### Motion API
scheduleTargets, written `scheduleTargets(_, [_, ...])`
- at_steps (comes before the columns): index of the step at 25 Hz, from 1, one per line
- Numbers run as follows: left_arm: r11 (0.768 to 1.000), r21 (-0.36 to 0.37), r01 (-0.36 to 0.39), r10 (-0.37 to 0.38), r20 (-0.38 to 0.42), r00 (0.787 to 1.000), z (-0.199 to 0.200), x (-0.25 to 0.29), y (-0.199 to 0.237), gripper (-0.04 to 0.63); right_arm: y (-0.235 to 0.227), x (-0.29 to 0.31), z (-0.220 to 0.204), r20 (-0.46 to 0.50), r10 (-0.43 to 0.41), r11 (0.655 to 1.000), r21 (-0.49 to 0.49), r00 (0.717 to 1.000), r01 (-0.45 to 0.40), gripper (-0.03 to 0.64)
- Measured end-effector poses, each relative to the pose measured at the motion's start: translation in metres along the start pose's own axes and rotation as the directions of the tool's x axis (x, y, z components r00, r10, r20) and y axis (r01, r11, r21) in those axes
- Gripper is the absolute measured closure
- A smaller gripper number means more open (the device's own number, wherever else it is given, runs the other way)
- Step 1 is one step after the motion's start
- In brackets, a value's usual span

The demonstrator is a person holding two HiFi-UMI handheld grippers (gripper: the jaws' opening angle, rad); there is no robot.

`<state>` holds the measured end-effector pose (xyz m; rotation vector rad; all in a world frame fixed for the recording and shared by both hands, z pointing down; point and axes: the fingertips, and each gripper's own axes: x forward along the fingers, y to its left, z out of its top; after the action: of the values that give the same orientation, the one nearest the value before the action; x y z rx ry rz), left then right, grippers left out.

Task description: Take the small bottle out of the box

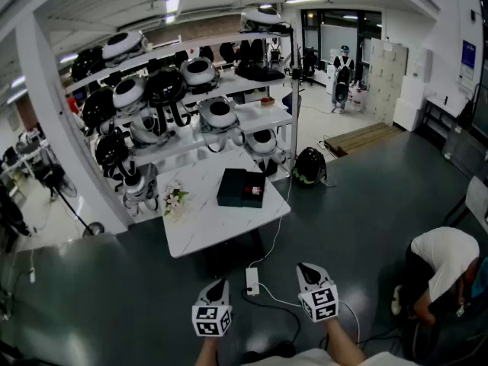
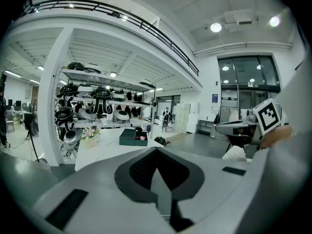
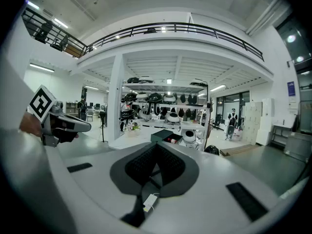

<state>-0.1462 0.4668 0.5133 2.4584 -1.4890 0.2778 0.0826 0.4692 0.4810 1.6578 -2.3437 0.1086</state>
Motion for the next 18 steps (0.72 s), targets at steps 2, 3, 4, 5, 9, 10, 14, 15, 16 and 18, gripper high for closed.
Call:
scheduleTargets(2, [1.000,0.000,0.000,0.000,0.001,1.000,0.001,0.003,-0.002,0.577,-0.003,-0.001,-0.002,0.000,-0.001,1.000,0.003,1.000,0.001,0.597])
scheduleTargets(3, [1.000,0.000,0.000,0.000,0.000,1.000,0.001,0.004,-0.003,0.577,-0.005,-0.002,-0.002,-0.001,-0.001,1.000,0.004,1.000,0.001,0.595])
scheduleTargets(4, [1.000,0.001,0.000,0.000,-0.002,1.000,0.001,0.005,-0.004,0.577,-0.006,-0.002,-0.003,-0.003,0.000,1.000,0.005,1.000,0.000,0.595])
scheduleTargets(5, [1.000,0.001,-0.002,0.002,-0.004,1.000,0.000,0.006,-0.006,0.577,-0.008,-0.002,-0.004,-0.006,0.000,1.000,0.004,1.000,0.000,0.597])
scheduleTargets(9, [1.000,0.001,-0.010,0.010,-0.007,1.000,0.000,0.008,-0.014,0.577,-0.018,-0.006,-0.007,-0.004,-0.002,1.000,-0.002,1.000,0.002,0.595])
scheduleTargets(10, [1.000,0.001,-0.013,0.013,-0.006,1.000,0.000,0.009,-0.015,0.577,-0.022,-0.007,-0.007,0.001,0.000,1.000,-0.004,1.000,0.000,0.595])
scheduleTargets(14, [1.000,0.003,-0.028,0.028,0.000,1.000,0.002,0.016,-0.022,0.577,-0.034,-0.006,-0.006,0.016,0.017,1.000,-0.001,1.000,-0.017,0.595])
scheduleTargets(15, [1.000,0.004,-0.031,0.031,0.001,1.000,0.003,0.017,-0.025,0.577,-0.036,-0.006,-0.007,0.018,0.022,1.000,-0.005,1.000,-0.022,0.595])
scheduleTargets(16, [0.999,0.006,-0.034,0.034,0.003,0.999,0.004,0.018,-0.027,0.577,-0.038,-0.005,-0.007,0.019,0.028,1.000,-0.012,0.999,-0.028,0.595])
scheduleTargets(18, [0.999,0.010,-0.042,0.042,0.004,0.999,0.006,0.021,-0.032,0.577,-0.041,-0.004,-0.009,0.017,0.045,0.999,-0.028,0.999,-0.044,0.595])
